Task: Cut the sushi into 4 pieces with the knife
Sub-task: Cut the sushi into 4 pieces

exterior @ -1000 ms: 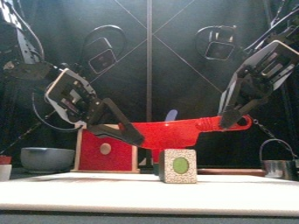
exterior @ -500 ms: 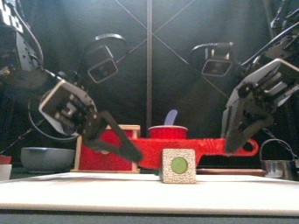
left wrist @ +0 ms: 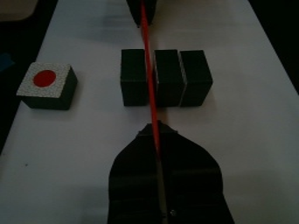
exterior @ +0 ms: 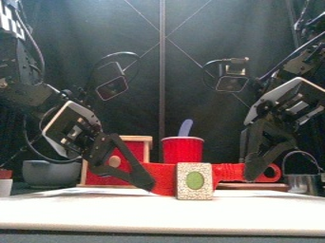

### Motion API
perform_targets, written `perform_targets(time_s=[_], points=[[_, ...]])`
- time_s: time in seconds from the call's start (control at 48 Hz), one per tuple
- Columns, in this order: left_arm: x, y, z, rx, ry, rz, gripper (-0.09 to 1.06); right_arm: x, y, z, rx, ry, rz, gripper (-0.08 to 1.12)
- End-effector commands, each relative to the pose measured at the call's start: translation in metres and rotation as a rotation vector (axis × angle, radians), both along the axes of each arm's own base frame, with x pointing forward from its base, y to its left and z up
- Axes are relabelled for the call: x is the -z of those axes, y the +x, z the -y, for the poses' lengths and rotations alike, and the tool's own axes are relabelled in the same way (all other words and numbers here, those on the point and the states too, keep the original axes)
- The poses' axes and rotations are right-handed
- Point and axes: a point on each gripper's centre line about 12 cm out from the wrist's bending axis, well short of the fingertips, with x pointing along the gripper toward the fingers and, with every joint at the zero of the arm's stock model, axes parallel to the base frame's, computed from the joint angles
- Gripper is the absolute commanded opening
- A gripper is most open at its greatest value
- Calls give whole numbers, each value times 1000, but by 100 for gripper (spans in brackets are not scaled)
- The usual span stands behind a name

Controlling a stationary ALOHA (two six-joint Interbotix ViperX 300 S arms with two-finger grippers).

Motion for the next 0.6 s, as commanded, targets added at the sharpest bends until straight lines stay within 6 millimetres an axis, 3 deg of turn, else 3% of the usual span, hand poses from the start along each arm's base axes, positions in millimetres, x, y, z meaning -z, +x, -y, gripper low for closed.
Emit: perform_targets(time_s=[0.021, 0.333, 0.604], points=[[12, -5, -4, -18, -1, -63, 18, 2, 2, 8, 27, 0, -6, 7], [5, -6, -32, -73, 6, -56, 18, -2, 5, 34, 84, -20, 7, 7], [-15, -3, -35, -54, 12, -3, 18, -12, 9, 33, 73, -21, 28, 7]])
